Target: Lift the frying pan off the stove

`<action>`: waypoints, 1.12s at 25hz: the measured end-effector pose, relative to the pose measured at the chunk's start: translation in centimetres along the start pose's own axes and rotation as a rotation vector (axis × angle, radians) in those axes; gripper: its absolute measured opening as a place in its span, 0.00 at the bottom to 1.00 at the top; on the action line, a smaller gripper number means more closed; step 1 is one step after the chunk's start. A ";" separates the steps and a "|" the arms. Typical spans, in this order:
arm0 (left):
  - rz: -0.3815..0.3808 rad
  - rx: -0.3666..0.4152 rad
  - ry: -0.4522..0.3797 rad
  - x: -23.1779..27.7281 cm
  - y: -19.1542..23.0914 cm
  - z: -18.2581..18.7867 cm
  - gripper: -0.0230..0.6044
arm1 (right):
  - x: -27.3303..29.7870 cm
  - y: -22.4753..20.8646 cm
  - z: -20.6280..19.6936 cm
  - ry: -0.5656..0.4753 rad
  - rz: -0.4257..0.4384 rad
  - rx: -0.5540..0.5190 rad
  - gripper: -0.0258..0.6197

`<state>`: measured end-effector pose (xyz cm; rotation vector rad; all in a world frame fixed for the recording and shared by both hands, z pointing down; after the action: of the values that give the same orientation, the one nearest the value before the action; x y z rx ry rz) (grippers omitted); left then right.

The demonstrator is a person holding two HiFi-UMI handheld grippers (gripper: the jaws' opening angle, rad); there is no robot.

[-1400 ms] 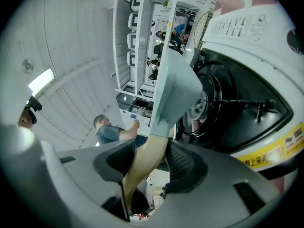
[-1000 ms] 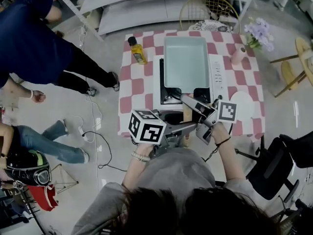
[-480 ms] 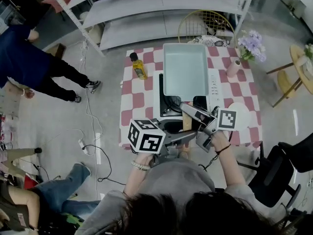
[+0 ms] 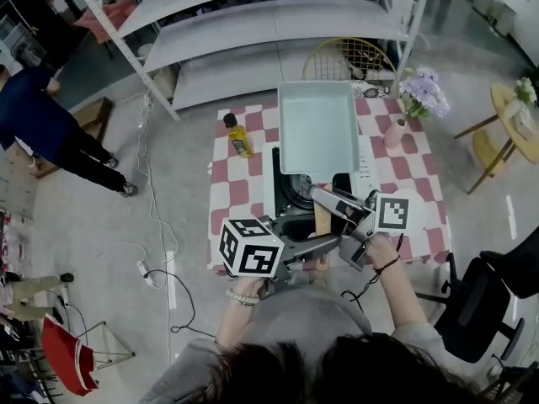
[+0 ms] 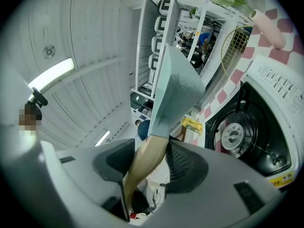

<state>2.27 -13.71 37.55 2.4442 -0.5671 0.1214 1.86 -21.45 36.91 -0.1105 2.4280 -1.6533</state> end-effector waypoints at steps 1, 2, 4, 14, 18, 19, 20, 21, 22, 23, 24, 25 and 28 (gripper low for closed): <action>0.000 0.006 -0.001 0.0 -0.1 0.1 0.37 | 0.0 0.2 0.1 0.000 0.003 -0.007 0.37; 0.000 0.012 -0.002 0.0 -0.2 0.3 0.37 | 0.0 0.4 0.2 0.000 0.005 -0.012 0.37; 0.000 0.024 -0.005 -0.2 -0.4 0.6 0.37 | 0.1 0.8 0.3 -0.001 0.009 -0.021 0.37; -0.007 0.074 -0.016 -0.6 -1.6 2.0 0.37 | 0.1 2.8 1.0 -0.012 0.021 -0.055 0.37; -0.009 0.092 -0.022 -0.7 -1.9 2.5 0.37 | 0.1 3.4 1.2 -0.014 0.028 -0.068 0.37; -0.009 0.097 -0.023 -0.8 -2.0 2.6 0.37 | 0.1 3.6 1.3 -0.014 0.029 -0.070 0.37; -0.009 0.101 -0.024 -0.8 -2.1 2.7 0.37 | 0.1 3.8 1.3 -0.014 0.031 -0.073 0.37; -0.010 0.104 -0.024 -0.8 -2.2 2.9 0.37 | 0.1 4.0 1.4 -0.015 0.033 -0.076 0.37; -0.011 0.108 -0.025 -0.9 -2.3 3.0 0.37 | 0.1 4.2 1.4 -0.015 0.036 -0.081 0.37; -0.012 0.113 -0.026 -0.9 -2.4 3.1 0.37 | 0.1 4.4 1.5 -0.015 0.038 -0.085 0.37; -0.012 0.117 -0.026 -0.9 -2.5 3.2 0.37 | 0.1 4.5 1.6 -0.016 0.038 -0.090 0.38; -0.012 0.123 -0.027 -0.9 -2.6 3.3 0.37 | 0.1 4.6 1.6 -0.016 0.039 -0.094 0.37; -0.014 0.136 -0.032 -0.9 -2.8 3.5 0.37 | 0.0 4.9 1.8 -0.018 0.043 -0.105 0.38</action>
<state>2.52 -13.46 32.98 2.5860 -0.5725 0.1192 2.52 -21.23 31.70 -0.0874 2.4852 -1.5011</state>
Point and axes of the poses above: the fingertips, and each gripper's own axes: x forward along the fingers, y to its left, z out of its top, the point moved 3 cm from there along -x, backward along the fingers, and after that the axes turned 7 degrees about x, right-handed, at the moved point
